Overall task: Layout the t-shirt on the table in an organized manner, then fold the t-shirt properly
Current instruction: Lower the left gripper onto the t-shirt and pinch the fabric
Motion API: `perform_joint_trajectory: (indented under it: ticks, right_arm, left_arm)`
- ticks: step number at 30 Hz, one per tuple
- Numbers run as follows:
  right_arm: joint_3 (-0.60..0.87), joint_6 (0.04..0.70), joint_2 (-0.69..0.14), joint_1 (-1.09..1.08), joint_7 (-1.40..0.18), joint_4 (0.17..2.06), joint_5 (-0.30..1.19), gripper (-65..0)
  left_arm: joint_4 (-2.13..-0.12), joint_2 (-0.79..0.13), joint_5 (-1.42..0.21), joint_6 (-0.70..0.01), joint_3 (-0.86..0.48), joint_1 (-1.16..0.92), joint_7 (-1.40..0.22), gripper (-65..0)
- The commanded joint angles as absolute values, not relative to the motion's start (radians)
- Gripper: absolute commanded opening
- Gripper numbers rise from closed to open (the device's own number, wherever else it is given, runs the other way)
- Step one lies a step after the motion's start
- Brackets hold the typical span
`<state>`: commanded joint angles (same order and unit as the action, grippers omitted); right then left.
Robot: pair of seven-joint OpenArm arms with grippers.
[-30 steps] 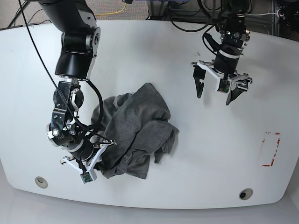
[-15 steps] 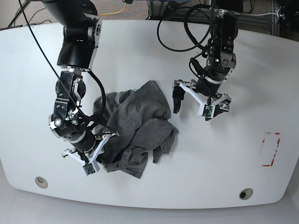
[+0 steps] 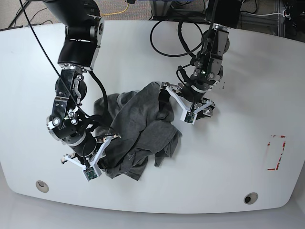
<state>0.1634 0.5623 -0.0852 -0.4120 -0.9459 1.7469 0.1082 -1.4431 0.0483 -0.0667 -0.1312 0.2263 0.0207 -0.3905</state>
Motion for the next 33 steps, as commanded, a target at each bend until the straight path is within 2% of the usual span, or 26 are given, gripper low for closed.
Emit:
perform_joint_trajectory:
  ticks: [8,18,21,24,25,26,33]
  right_arm:
    - [0.163,0.562,-0.085,-0.415,-0.963,1.784,0.108,-65.0]
    - [0.163,0.562,-0.084,-0.414,-0.963,1.782,0.108,-65.0]
    - [0.163,0.564,-0.084,-0.414,-0.963,1.782,0.108,-65.0]
    - [0.163,0.564,-0.082,-0.414,-0.963,1.784,0.108,-65.0]
    - [0.163,0.564,-0.079,-0.414,-0.963,1.784,0.108,-65.0]
    - [0.163,0.564,-0.067,-0.414,-0.963,1.784,0.108,-65.0]
    - [0.163,0.564,-0.058,-0.414,-0.975,1.825,0.108,-65.0]
  left_arm:
    - [-1.345,0.067,-0.067,-0.131,0.268,0.035,-0.328,-1.4]
    - [-1.325,0.067,-0.067,-0.131,0.309,0.036,-0.323,-28.5]
    - [-1.325,0.067,-0.067,-0.131,0.309,0.036,-0.323,-39.6]
    - [-1.326,0.067,-0.067,-0.131,0.308,0.036,-0.321,-54.4]
    - [-1.326,0.067,-0.067,-0.131,0.308,0.036,-0.321,-56.8]
    - [-1.328,0.067,-0.067,-0.131,0.306,0.036,-0.321,-64.2]
    - [-1.331,0.064,-0.067,-0.131,0.303,0.051,-0.321,-65.0]
